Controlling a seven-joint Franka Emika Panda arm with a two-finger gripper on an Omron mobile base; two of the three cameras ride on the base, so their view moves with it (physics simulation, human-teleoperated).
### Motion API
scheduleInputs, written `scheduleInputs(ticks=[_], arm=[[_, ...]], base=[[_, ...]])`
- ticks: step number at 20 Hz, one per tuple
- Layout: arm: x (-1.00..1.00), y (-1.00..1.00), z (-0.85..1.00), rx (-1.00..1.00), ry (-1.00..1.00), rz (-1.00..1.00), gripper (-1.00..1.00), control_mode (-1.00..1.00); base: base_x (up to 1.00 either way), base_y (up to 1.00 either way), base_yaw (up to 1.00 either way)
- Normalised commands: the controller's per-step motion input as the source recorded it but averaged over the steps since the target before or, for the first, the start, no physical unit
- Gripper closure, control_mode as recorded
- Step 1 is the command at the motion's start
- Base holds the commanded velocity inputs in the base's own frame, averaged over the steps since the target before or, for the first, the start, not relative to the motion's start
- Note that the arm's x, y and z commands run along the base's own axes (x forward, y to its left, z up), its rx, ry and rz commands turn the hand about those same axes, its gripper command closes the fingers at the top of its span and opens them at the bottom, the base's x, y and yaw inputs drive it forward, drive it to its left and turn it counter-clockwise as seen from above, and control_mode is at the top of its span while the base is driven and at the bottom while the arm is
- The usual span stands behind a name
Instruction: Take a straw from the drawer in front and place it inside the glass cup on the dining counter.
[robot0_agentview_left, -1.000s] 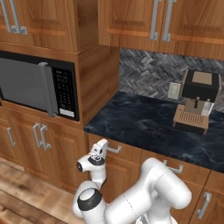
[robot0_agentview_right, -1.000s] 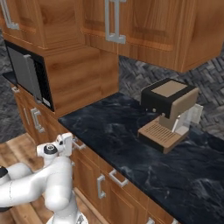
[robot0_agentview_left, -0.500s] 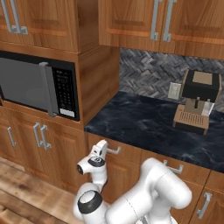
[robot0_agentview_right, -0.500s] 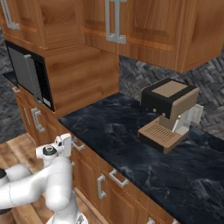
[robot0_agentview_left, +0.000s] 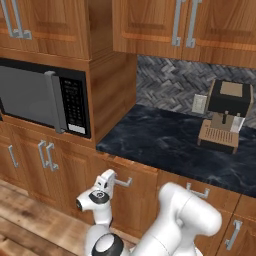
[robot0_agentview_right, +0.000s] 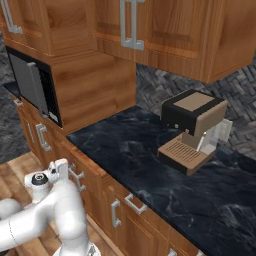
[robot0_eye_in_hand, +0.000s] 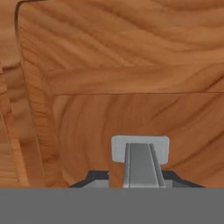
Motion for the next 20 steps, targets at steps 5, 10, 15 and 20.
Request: scheduleInputs(ticks=[5,10,15,20], arm=[[-0.58,0.78,0.00,0.00,0.17,-0.13,1.00,-1.00],[-0.66,0.82,-0.05,0.00,0.14,-0.13,1.00,-1.00],[-0.75,0.86,-0.07,0.00,0.08,-0.11,1.00,-1.00],[-0.79,0.87,-0.09,0.00,0.03,-0.11,1.00,-1.00]], base=[[0.00,0.00,0.00],[0.00,0.00,0.00],[0.00,0.00,0.00],[0.00,0.00,0.00]])
